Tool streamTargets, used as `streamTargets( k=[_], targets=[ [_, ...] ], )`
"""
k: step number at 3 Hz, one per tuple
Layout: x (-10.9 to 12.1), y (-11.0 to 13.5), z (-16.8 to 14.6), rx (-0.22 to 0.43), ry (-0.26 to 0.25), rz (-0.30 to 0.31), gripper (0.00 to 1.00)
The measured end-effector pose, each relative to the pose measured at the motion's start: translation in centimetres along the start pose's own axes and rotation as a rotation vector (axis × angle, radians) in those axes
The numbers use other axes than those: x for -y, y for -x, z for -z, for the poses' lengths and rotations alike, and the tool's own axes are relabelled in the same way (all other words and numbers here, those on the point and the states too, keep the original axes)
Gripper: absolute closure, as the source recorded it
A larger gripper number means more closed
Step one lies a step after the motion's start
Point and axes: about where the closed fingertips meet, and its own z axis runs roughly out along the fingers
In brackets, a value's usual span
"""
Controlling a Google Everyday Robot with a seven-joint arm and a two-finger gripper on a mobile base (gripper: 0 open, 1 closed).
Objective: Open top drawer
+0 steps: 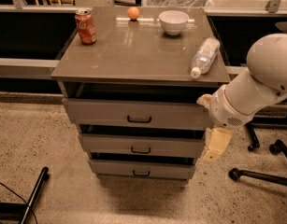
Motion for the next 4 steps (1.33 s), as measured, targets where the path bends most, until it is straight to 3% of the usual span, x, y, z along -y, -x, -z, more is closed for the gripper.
streamTargets(
  k=[1, 2, 3, 4],
  targets=[
    [1.5, -0.6, -1.0, 0.045, -0.055, 0.024, 0.00],
    [5.6, -1.7, -3.2, 0.077, -0.176, 0.114, 0.00],
    [5.5, -1.7, -3.2, 0.077, -0.176, 0.114, 0.00],
    [5.6, -1.4, -4.3, 0.088, -0.152, 0.173, 0.00]
  ],
)
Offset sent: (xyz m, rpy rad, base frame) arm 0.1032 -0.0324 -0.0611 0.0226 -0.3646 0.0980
